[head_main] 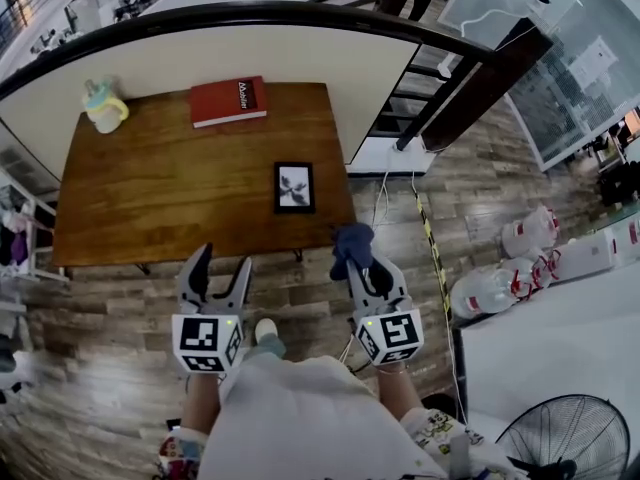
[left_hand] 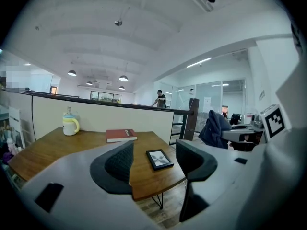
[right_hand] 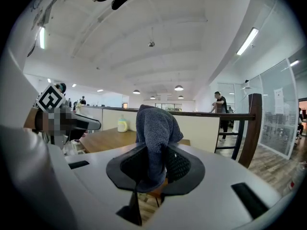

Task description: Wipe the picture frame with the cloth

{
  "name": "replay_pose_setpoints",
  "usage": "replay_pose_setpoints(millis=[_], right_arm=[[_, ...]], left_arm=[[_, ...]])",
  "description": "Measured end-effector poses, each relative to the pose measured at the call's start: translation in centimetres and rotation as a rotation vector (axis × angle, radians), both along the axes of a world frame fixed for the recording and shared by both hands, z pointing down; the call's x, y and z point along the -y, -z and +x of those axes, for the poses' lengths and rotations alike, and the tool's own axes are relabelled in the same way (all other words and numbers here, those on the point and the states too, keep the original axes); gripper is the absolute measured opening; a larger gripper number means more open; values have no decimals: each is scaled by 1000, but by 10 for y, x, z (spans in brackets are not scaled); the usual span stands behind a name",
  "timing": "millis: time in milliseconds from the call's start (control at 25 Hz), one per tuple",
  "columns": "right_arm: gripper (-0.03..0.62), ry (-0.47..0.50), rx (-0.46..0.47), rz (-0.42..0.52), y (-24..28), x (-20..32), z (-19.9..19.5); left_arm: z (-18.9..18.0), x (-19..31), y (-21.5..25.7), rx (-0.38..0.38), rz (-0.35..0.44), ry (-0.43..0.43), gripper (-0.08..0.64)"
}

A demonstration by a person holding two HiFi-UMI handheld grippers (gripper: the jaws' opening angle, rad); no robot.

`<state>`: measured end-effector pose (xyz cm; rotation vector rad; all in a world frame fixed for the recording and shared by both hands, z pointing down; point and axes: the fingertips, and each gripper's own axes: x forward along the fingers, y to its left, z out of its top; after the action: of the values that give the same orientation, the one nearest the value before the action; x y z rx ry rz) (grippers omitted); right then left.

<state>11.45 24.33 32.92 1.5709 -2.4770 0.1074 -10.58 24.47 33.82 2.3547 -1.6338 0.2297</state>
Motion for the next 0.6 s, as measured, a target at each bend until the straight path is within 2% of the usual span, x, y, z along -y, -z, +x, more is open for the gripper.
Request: replay_pose_setpoints(millis=[360, 600], right_arm=[[69, -20, -45, -30, -8, 14, -14], [69, -41, -39, -38, -16, 44, -8]], left_arm=[[-8, 16, -16, -31, -38, -26, 253], [-4, 44, -29, -34, -64, -35, 253]])
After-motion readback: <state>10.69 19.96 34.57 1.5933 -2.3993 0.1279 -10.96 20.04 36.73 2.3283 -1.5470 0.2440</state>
